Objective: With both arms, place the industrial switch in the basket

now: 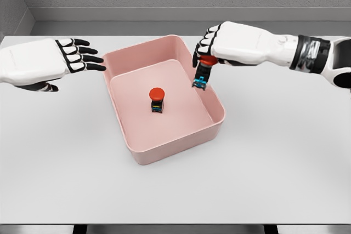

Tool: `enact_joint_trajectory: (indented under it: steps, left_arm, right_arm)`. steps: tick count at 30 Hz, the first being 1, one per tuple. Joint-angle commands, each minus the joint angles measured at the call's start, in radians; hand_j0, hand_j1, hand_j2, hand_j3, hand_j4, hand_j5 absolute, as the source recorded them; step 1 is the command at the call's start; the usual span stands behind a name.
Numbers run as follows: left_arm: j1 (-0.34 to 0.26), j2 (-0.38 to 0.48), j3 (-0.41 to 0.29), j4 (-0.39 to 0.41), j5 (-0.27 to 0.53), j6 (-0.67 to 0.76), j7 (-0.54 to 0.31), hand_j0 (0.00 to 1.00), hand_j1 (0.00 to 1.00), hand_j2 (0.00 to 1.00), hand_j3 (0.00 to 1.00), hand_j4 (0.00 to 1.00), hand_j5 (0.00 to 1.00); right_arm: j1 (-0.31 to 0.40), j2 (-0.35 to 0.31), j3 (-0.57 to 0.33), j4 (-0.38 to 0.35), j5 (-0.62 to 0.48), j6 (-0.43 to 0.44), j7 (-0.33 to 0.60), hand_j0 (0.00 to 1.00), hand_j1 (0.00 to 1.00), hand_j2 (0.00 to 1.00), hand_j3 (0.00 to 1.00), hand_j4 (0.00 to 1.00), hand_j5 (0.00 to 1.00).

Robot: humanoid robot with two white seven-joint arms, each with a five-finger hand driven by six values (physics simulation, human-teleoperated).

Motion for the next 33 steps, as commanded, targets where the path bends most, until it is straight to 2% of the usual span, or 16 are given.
enact_joint_trajectory:
  steps: [1, 11, 14, 16, 19, 22, 24, 27, 31, 33]
  left_arm:
    - [0.000, 0.002, 0.000, 0.000, 0.005, 0.001, 0.001, 1.00, 1.00, 1.00, 1.00, 1.00, 1.00]
    - [0.000, 0.000, 0.000, 0.000, 0.007, 0.001, 0.001, 1.00, 1.00, 1.00, 1.00, 1.00, 1.00]
    - [0.000, 0.002, 0.000, 0.000, 0.007, 0.001, 0.001, 1.00, 1.00, 1.00, 1.00, 1.00, 1.00]
    - [-0.002, 0.003, 0.002, 0.000, 0.007, 0.001, 0.001, 1.00, 1.00, 1.00, 1.00, 1.00, 1.00]
    - [-0.002, 0.002, 0.000, 0.000, 0.007, 0.001, 0.005, 1.00, 1.00, 1.00, 1.00, 1.00, 1.00]
    - [0.000, 0.002, 0.000, 0.000, 0.007, 0.001, 0.005, 1.00, 1.00, 1.00, 1.00, 1.00, 1.00]
    - [0.000, 0.003, 0.000, 0.000, 0.007, 0.001, 0.005, 1.00, 1.00, 1.00, 1.00, 1.00, 1.00]
    - [0.000, 0.003, 0.000, 0.000, 0.007, 0.001, 0.005, 1.00, 1.00, 1.00, 1.00, 1.00, 1.00]
    - [0.002, 0.003, -0.001, 0.000, 0.005, 0.001, 0.005, 1.00, 1.00, 1.00, 1.00, 1.00, 1.00]
    - [0.002, 0.003, -0.001, 0.002, 0.005, 0.001, 0.005, 1.00, 1.00, 1.00, 1.00, 1.00, 1.00]
  right_arm:
    - [0.000, 0.021, 0.015, 0.000, -0.005, 0.001, 0.004, 0.47, 0.47, 0.47, 0.47, 0.47, 0.47]
    - [-0.037, 0.090, 0.054, 0.008, 0.000, 0.001, 0.044, 0.49, 0.49, 0.49, 0.49, 0.49, 0.49]
    - [-0.037, 0.096, 0.052, 0.014, 0.006, 0.001, 0.047, 0.61, 0.61, 0.61, 0.61, 0.61, 0.61]
    - [-0.038, 0.119, 0.054, 0.020, 0.009, 0.001, 0.047, 0.75, 0.75, 0.75, 0.75, 0.75, 0.75]
    - [-0.048, 0.158, 0.051, 0.056, 0.020, 0.001, 0.047, 0.89, 0.89, 0.89, 0.89, 0.89, 0.89]
    - [-0.052, 0.161, 0.049, 0.060, 0.023, 0.001, 0.049, 0.96, 0.96, 0.96, 0.96, 0.96, 0.96]
    - [-0.054, 0.167, 0.049, 0.062, 0.023, 0.001, 0.049, 0.96, 0.96, 0.96, 0.96, 0.96, 0.96]
    - [-0.052, 0.151, 0.040, 0.079, 0.021, 0.001, 0.044, 1.00, 1.00, 1.00, 1.00, 1.00, 1.00]
    - [-0.006, 0.042, -0.032, 0.174, 0.018, 0.001, 0.044, 1.00, 1.00, 1.00, 1.00, 1.00, 1.00]
    - [0.040, -0.011, -0.075, 0.181, 0.017, 0.001, 0.042, 1.00, 1.00, 1.00, 1.00, 1.00, 1.00]
